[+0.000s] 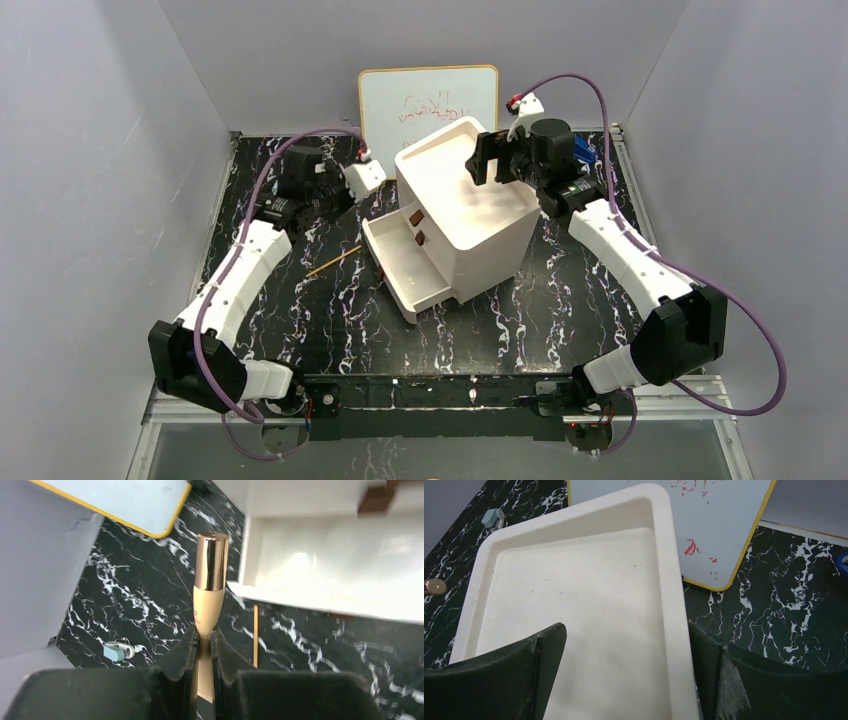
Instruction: Organize the makeup
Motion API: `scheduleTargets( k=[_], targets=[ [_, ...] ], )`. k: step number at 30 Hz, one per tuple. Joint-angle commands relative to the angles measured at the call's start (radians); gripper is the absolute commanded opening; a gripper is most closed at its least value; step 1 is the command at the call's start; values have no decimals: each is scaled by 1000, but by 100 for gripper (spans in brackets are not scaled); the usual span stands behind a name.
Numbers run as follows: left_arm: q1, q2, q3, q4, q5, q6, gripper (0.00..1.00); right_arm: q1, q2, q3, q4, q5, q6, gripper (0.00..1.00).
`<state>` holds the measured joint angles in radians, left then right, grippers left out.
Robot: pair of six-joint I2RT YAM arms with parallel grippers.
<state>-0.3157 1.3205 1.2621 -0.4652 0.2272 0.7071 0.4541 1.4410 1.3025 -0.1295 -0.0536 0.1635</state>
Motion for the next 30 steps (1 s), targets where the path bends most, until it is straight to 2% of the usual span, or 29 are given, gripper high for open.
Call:
scheduleTargets(
  k=[1, 5, 9, 14, 30],
  targets=[
    [7, -118, -147, -53, 107, 370, 0, 54, 65, -53, -192, -107, 89, 98],
    [6, -193, -268, 55, 119, 450, 0, 56, 67, -50, -193, -110, 92, 98],
    [5, -177, -349, 121, 227, 575, 0, 64, 73, -39, -194, -110, 92, 98],
    [-42, -133, -402, 193, 286, 691, 0, 68, 71, -37, -196, -99, 89, 98],
    [-226, 120, -304, 214, 273, 764, 0, 69, 71, -35, -202, -78, 81, 98]
  ],
)
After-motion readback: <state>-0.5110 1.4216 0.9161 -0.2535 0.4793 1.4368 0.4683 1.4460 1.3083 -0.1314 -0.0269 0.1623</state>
